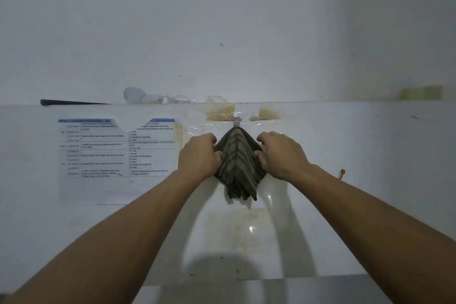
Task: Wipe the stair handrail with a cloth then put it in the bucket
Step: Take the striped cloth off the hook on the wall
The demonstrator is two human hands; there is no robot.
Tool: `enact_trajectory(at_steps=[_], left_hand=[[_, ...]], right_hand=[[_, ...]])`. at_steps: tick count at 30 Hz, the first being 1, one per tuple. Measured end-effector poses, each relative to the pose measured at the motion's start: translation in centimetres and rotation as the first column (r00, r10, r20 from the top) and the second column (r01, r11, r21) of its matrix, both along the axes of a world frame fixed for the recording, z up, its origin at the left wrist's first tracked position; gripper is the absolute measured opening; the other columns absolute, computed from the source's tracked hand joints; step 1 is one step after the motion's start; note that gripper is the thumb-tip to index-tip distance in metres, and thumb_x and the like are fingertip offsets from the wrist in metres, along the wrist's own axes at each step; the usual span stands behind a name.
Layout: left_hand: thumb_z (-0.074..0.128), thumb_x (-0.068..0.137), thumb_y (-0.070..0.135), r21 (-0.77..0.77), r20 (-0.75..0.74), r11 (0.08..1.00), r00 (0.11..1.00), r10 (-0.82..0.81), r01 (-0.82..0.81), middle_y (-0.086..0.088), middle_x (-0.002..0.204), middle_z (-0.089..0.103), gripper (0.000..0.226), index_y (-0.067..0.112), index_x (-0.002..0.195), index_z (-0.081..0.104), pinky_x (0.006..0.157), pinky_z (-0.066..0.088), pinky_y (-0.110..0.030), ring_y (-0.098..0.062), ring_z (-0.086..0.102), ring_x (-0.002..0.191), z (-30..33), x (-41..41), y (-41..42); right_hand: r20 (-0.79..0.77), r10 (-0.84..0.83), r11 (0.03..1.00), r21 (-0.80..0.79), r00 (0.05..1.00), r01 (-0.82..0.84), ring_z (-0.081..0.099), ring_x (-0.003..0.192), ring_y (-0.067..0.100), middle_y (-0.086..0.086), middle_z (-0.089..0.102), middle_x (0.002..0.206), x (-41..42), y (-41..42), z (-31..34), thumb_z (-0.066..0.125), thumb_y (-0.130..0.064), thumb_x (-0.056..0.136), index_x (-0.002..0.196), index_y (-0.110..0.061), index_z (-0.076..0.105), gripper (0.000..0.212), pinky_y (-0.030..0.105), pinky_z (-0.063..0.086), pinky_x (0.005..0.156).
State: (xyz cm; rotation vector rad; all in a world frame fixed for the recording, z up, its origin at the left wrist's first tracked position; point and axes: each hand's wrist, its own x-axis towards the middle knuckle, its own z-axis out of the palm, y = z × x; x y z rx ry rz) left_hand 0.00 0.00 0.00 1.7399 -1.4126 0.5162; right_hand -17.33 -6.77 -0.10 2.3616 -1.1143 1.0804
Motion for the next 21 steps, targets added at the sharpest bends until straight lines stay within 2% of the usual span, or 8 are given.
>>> enact_trajectory(at_steps=[5, 11, 16, 21], left_hand=[[0.065, 0.084, 0.027, -0.032, -0.061, 0.999, 0.997, 0.038, -0.04, -0.005, 0.101, 0.068, 0.026, 0.015, 0.108, 0.063, 0.071, 0.047, -0.032, -0.026, 0.063, 0.09, -0.2, -0.3, -1.2], [0.058, 0.085, 0.016, -0.121, -0.102, 0.992, 0.994, 0.026, -0.039, -0.004, 0.095, 0.072, 0.017, 0.016, 0.096, 0.071, 0.072, 0.05, -0.032, -0.023, 0.064, 0.085, 0.3, -0.5, -1.5], [0.057, 0.088, 0.016, -0.194, -0.169, 0.98, 0.986, 0.0, -0.033, -0.002, 0.092, 0.068, 0.01, 0.017, 0.091, 0.066, 0.082, 0.053, -0.038, -0.02, 0.061, 0.086, 1.4, -0.3, -0.4], [0.054, 0.09, 0.02, -0.247, -0.149, 0.967, 0.989, 0.017, -0.054, -0.001, 0.093, 0.062, 0.004, 0.019, 0.088, 0.057, 0.079, 0.05, -0.04, -0.021, 0.057, 0.088, 2.3, 0.2, 1.6]], right_hand=[[0.068, -0.012, 1.0, 0.027, 0.998, 0.011, 0.059, 0.086, 0.03, 0.009, 0.064, 0.099, 1.3, -1.1, -0.3, 0.055, -0.026, 0.09, 0.103, -0.01, 0.056, 0.021, 0.039, 0.048, 0.07], [0.246, 0.017, 1.0, 0.021, 0.969, -0.023, 0.059, 0.077, 0.027, 0.007, 0.065, 0.089, 1.8, -1.9, -0.2, 0.051, -0.018, 0.088, 0.094, -0.01, 0.063, 0.016, 0.04, 0.052, 0.069], [0.375, 0.062, 0.998, -0.028, 0.925, -0.055, 0.057, 0.082, 0.025, 0.004, 0.061, 0.094, 1.1, -1.4, 1.2, 0.051, -0.019, 0.087, 0.093, -0.013, 0.061, 0.013, 0.041, 0.05, 0.071], [0.377, 0.183, 0.982, -0.113, 0.908, -0.151, 0.056, 0.081, 0.022, 0.005, 0.06, 0.092, 0.3, 0.1, 2.6, 0.05, -0.021, 0.091, 0.094, -0.015, 0.055, 0.009, 0.041, 0.051, 0.072]])
